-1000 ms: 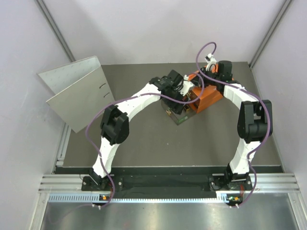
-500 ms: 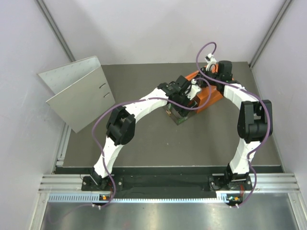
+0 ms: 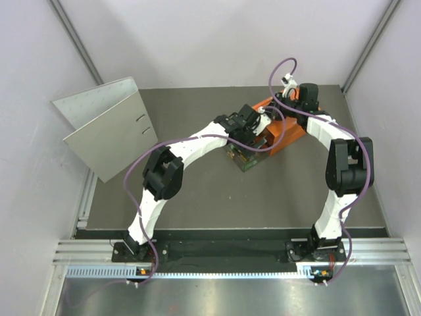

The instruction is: Organize the makeup

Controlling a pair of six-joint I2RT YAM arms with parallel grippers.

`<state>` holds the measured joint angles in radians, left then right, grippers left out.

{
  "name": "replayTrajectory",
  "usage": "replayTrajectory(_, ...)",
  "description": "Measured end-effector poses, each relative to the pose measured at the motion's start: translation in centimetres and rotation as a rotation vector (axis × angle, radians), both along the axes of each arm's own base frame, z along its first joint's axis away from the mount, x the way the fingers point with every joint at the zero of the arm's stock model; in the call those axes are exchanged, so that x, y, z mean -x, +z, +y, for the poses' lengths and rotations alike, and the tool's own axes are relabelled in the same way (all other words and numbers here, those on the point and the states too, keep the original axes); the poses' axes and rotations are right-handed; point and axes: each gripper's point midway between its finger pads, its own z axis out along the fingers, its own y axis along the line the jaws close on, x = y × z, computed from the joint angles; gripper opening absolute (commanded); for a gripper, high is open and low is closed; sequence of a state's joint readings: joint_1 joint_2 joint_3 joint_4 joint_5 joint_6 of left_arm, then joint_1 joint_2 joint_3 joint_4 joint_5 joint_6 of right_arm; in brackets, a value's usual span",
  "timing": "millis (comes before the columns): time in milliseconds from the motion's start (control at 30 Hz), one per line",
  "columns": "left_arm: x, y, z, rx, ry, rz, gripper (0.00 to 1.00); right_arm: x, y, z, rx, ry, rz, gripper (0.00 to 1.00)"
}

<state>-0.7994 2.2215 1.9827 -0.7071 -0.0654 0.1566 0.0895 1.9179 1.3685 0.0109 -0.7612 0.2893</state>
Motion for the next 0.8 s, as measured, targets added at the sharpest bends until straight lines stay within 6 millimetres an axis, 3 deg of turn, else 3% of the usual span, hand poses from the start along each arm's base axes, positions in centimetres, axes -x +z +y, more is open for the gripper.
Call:
replayTrajectory(200,1.4,2.5,3.1,-0.008,0.037,-0.056,0.99,0.0,0.0,0.0,0.000,0.000,0.000,0.10)
replayTrajectory(367,3.1,6.1,6.1,0.085,0.085,-0.126,0.99,0.0,0.0,0.0,0.000,0.000,-0.001,0.10)
replayTrajectory(433,3.4,6.5,6.9,0.133,0.105,-0.144,0.99,0.0,0.0,0.0,0.000,0.000,0.000,0.10)
replayTrajectory(533,4.0,5.4,8.1,0.198,0.129,-0.149,0.99,0.0,0.0,0.0,0.000,0.000,0.000,0.10)
replayTrajectory(633,5.0,2.0,9.2,0.206,0.124,-0.104,0.99,0.0,0.0,0.0,0.000,0.000,0.000,0.10)
replayTrajectory(800,6.8,-1.1,9.2,0.231,0.060,-0.032,0.99,0.0,0.0,0.0,0.000,0.000,0.000,0.10)
